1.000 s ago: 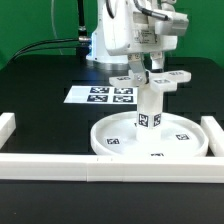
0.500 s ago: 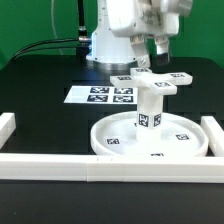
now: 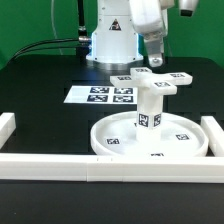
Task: Assemble round table
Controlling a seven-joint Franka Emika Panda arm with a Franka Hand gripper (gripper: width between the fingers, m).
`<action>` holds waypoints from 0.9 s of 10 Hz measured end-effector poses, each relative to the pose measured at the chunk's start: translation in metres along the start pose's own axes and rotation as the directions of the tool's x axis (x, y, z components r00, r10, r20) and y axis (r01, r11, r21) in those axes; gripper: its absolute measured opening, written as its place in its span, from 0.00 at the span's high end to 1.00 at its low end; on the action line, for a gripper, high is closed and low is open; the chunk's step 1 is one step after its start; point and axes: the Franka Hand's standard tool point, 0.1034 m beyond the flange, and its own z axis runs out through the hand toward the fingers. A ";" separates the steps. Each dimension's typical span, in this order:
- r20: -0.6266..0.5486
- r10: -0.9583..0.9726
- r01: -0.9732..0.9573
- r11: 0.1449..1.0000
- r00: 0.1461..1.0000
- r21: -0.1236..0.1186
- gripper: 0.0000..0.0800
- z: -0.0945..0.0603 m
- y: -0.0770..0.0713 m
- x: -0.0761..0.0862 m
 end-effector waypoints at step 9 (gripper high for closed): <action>0.045 -0.854 0.855 0.517 0.518 -0.036 0.19 0.001 -0.017 -0.009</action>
Offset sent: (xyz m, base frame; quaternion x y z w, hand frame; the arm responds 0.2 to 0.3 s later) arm 0.0000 0.0000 0.0000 0.0000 0.0000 -0.1938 0.9810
